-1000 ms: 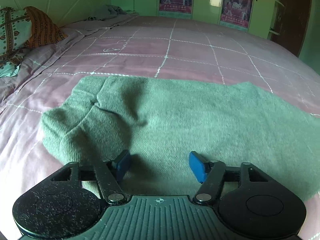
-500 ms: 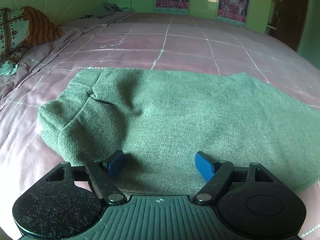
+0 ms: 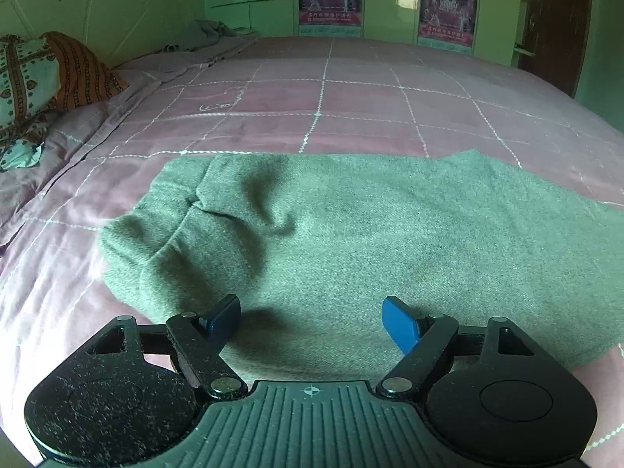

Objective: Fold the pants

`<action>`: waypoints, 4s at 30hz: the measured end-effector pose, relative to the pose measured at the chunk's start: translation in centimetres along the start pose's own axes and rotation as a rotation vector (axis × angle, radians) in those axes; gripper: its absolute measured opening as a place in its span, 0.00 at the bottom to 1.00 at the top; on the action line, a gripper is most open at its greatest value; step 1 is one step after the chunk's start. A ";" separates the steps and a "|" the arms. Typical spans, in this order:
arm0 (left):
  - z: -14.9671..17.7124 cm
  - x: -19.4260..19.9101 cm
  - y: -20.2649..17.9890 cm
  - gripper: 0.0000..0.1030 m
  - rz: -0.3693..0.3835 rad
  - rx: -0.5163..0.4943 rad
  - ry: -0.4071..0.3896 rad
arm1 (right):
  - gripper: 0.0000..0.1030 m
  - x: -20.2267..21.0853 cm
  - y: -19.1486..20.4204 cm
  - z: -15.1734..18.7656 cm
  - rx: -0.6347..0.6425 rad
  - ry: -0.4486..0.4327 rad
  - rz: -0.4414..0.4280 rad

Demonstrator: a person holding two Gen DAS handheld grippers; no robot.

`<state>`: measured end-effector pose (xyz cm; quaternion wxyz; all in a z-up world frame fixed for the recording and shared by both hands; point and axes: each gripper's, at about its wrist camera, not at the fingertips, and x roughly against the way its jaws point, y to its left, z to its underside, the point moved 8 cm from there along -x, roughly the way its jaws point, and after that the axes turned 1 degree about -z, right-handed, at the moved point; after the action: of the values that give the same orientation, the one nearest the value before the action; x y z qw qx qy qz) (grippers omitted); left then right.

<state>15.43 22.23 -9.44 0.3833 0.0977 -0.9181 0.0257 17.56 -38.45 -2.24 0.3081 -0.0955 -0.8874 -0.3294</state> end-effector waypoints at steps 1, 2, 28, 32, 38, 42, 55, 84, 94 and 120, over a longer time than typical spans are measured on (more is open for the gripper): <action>-0.1 0.1 0.3 0.77 0.006 0.001 -0.002 | 0.11 0.5 0.9 -0.2 0.044 -0.012 0.023; -0.1 0.3 0.6 0.77 0.013 0.001 -0.004 | 0.11 0.9 2.0 -0.4 0.086 -0.030 0.037; 5.0 2.9 7.4 0.77 0.088 0.168 0.013 | 0.11 -3.1 34.2 27.5 0.897 0.250 -0.399; 4.5 3.2 5.7 0.77 0.102 0.157 -0.008 | 0.20 -3.2 35.0 28.4 0.924 0.274 -0.404; 3.6 3.5 3.0 0.77 0.127 0.126 -0.011 | 0.51 -1.2 36.1 31.1 0.954 0.282 -0.508; 2.8 4.3 0.6 0.77 0.156 0.112 -0.027 | 0.13 0.6 35.5 28.2 0.834 0.220 -0.564; 0.1 0.7 -16.4 0.46 0.483 0.085 0.163 | 0.16 2.8 22.1 14.6 0.546 -0.019 -0.270; -2.3 -3.7 -18.9 0.18 0.350 0.079 0.085 | 0.14 -6.6 24.0 10.1 0.652 0.031 -0.135; -0.2 0.2 -18.4 0.58 0.298 -0.019 0.029 | 0.30 -6.3 20.1 13.7 0.694 0.137 -0.070; 3.6 -9.1 12.5 0.58 0.454 0.996 -0.177 | 0.36 -0.1 16.2 12.4 0.505 -0.007 -0.139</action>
<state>16.67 35.44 -18.06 0.1971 0.0685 -0.8216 0.5304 17.68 -18.10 -1.18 0.2958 0.0447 -0.9469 -0.1175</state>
